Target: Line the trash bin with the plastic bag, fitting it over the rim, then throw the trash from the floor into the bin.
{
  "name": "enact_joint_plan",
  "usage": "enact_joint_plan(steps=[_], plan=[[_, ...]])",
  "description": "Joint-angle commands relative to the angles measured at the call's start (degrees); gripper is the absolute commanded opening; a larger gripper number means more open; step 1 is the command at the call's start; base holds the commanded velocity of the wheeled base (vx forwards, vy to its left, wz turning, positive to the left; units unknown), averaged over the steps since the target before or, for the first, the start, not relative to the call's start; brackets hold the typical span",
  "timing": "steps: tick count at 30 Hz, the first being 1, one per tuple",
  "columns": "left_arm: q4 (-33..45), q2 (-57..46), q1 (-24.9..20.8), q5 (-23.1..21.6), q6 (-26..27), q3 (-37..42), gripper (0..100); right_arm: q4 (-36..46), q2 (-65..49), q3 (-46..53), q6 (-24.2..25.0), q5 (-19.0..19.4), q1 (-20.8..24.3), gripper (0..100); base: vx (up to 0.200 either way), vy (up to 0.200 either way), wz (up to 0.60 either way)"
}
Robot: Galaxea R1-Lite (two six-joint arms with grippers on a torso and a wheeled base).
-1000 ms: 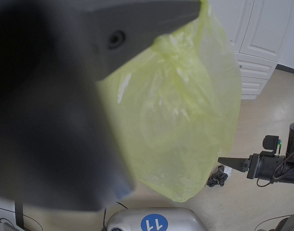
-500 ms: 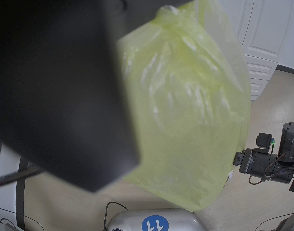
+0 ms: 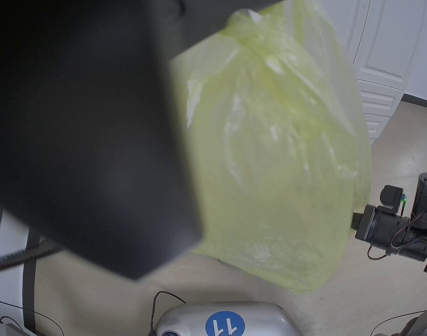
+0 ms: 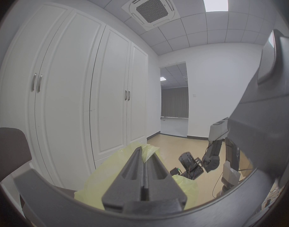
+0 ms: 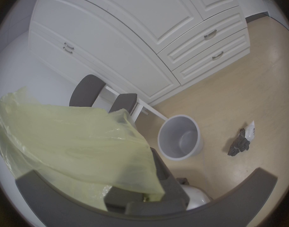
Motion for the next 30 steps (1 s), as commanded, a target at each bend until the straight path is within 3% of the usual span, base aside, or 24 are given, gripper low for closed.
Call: enact_joint_plan(steps=[1, 9, 16, 19, 21, 22, 25, 30], plan=[[2.4, 1.7, 6.2, 0.4, 0.0, 2.5, 0, -0.2, -3.1, -0.8, 0.0, 0.2, -2.0, 0, 0.000, 0.000, 0.00], [2.0, 5.5, 15.3, -0.1, -7.7, 4.1, 0, -0.1, -0.3, -1.9, 0.2, -0.6, -2.0, 0, 0.000, 0.000, 0.00], [2.7, 5.7, 22.7, -0.4, -9.1, 4.6, 0, -0.2, 1.6, -2.6, 0.2, -1.3, -2.4, 0, 0.000, 0.000, 0.00], [2.7, 4.9, 27.2, -0.3, -10.4, 8.3, 0, -0.2, 2.6, -3.3, 0.2, -4.3, -2.4, 0, 0.000, 0.000, 0.00], [2.7, 4.8, 27.4, -0.3, -10.6, 8.6, 0, -0.2, 2.7, -3.4, 0.2, -4.5, -2.4, 0, 0.000, 0.000, 0.00], [2.9, 3.1, 28.5, -0.2, -14.0, 12.6, 0, -0.2, 3.7, -3.7, -0.6, -7.6, -2.8, 0, 0.000, 0.000, 0.00], [3.9, 0.9, 28.6, -0.3, -16.9, 15.9, 0, -0.2, 3.8, -4.2, -1.5, -10.0, -2.8, 0, 0.000, 0.000, 0.00], [10.9, -3.0, 29.6, -5.8, -26.4, 26.2, 0, -0.1, 3.1, -3.4, -10.7, -15.6, -3.0, 0, 0.000, 0.000, 0.00]])
